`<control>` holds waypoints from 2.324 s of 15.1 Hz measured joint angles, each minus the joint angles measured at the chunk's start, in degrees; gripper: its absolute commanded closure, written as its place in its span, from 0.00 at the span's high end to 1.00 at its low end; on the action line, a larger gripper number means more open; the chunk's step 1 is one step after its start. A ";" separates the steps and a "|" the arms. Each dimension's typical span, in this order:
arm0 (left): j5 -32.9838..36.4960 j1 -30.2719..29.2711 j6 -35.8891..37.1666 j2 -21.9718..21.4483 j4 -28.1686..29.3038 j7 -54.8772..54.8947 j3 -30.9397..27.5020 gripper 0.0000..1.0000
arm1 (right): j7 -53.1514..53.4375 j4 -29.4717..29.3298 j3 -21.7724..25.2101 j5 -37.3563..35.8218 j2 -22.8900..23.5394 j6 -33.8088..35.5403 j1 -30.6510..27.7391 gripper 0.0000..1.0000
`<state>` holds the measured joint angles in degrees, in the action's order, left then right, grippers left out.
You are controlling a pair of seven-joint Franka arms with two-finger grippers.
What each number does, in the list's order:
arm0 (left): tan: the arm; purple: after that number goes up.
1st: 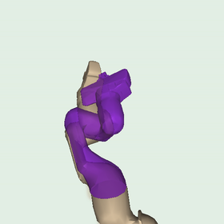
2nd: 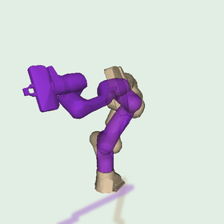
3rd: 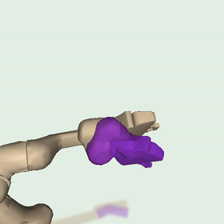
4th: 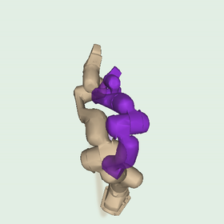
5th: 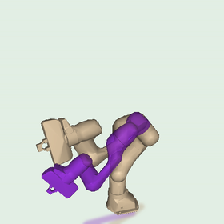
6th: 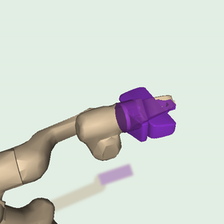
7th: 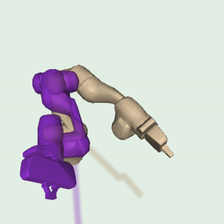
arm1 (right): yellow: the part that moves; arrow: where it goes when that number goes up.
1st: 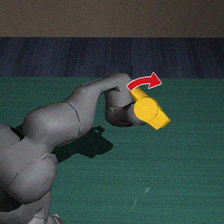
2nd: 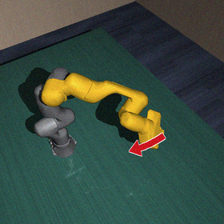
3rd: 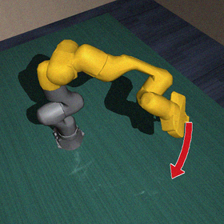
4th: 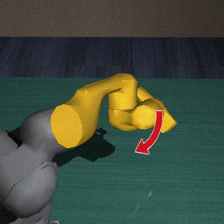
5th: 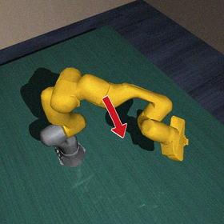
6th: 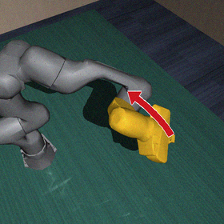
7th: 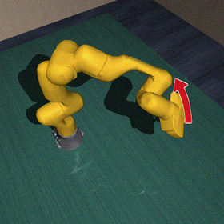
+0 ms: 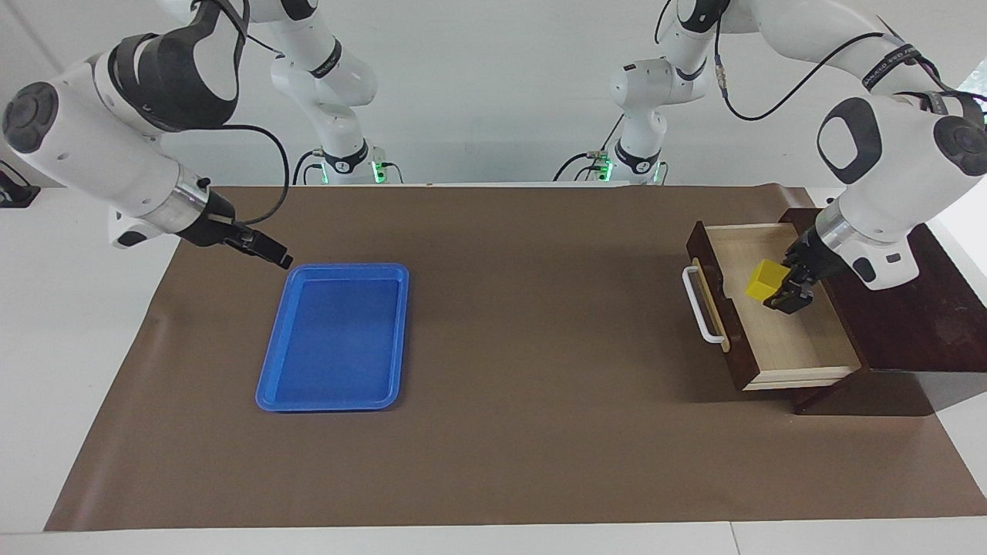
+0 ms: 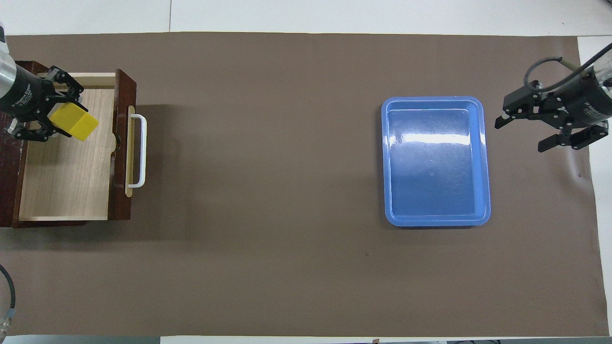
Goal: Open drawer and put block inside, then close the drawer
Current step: 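Release the block and push the drawer shut with the left gripper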
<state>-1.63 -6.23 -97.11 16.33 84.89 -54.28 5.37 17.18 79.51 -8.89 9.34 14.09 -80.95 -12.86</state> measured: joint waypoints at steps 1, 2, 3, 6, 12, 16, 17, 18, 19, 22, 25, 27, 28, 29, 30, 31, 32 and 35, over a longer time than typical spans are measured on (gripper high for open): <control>0.00 -0.67 -2.59 -0.90 2.59 0.66 0.01 0.00 | -4.32 0.02 0.01 -1.53 -0.93 0.10 -0.34 1.00; 0.00 -1.02 -5.17 -1.91 5.51 0.85 0.00 0.00 | -7.80 0.04 0.04 -2.70 -1.88 0.27 -0.50 1.00; 0.00 -1.21 -7.37 -2.97 8.41 0.85 -0.05 0.00 | -10.22 0.06 0.06 -3.59 -2.87 0.73 -0.53 1.00; 0.01 -3.10 -11.36 -6.08 15.83 0.71 -0.10 0.00 | -12.78 0.07 -0.01 -4.91 -6.28 3.11 -0.46 1.00; 0.00 -4.50 -18.72 -10.26 25.49 0.64 0.30 1.00 | -20.37 1.86 -0.46 -9.52 -11.99 6.53 0.61 1.00; -0.14 -1.56 -12.02 -10.35 18.32 -4.23 1.24 1.00 | -23.18 4.88 0.68 -11.03 -12.26 0.13 2.72 1.00; 0.19 1.17 -10.61 -10.20 16.15 -8.64 1.31 1.00 | -23.31 6.07 2.50 -11.12 -12.28 -2.25 4.56 1.00; 0.85 4.42 -10.29 -10.07 15.26 -13.40 1.42 1.00 | -23.37 7.08 4.70 -11.15 -12.28 -3.89 6.47 1.00; 1.62 7.39 -10.44 -9.89 15.50 -17.36 1.54 1.00 | -23.50 7.75 6.27 -11.15 -12.27 -4.78 7.55 1.00; 2.88 11.85 -13.38 -8.83 19.20 -24.38 1.63 1.00 | -24.05 8.41 7.71 -11.15 -12.28 -5.17 7.92 1.00; 5.12 10.66 -17.26 -8.21 22.28 -25.39 0.60 1.00 | -24.05 8.94 7.91 -10.70 -12.29 -4.16 7.86 1.00; 6.36 8.52 -17.89 -8.27 22.40 -24.61 0.49 1.00 | -24.05 9.04 7.94 -9.97 -12.31 -2.17 7.56 1.00; 7.55 7.90 -17.94 -8.38 22.35 -23.63 0.71 1.00 | -24.05 8.95 7.94 -9.52 -12.33 -1.35 7.25 1.00; 10.41 6.80 -18.06 -8.40 22.29 -21.43 0.61 1.00 | -24.05 8.65 7.98 -9.27 -12.33 -0.33 6.98 1.00; 12.06 5.01 -18.24 -8.40 22.17 -18.38 0.41 1.00 | -24.05 8.23 8.02 -9.14 -12.35 0.62 6.85 1.00; 12.76 2.79 -18.62 -8.39 22.02 -14.85 0.18 1.00 | -24.05 7.84 8.03 -8.98 -12.38 1.29 6.81 1.00; 13.02 0.25 -19.20 -8.39 21.93 -11.33 0.00 1.00 | -23.95 7.60 8.03 -8.87 -12.47 1.87 6.85 1.00; 11.91 -4.19 -20.20 -8.63 21.91 -7.12 0.31 1.00 | -23.25 7.59 8.37 -8.74 -12.81 2.49 7.63 1.00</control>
<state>10.28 -10.42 -117.31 7.70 106.79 -61.40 5.68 -6.06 87.10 -0.51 0.60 1.28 -78.46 -5.23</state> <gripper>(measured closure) 0.000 0.000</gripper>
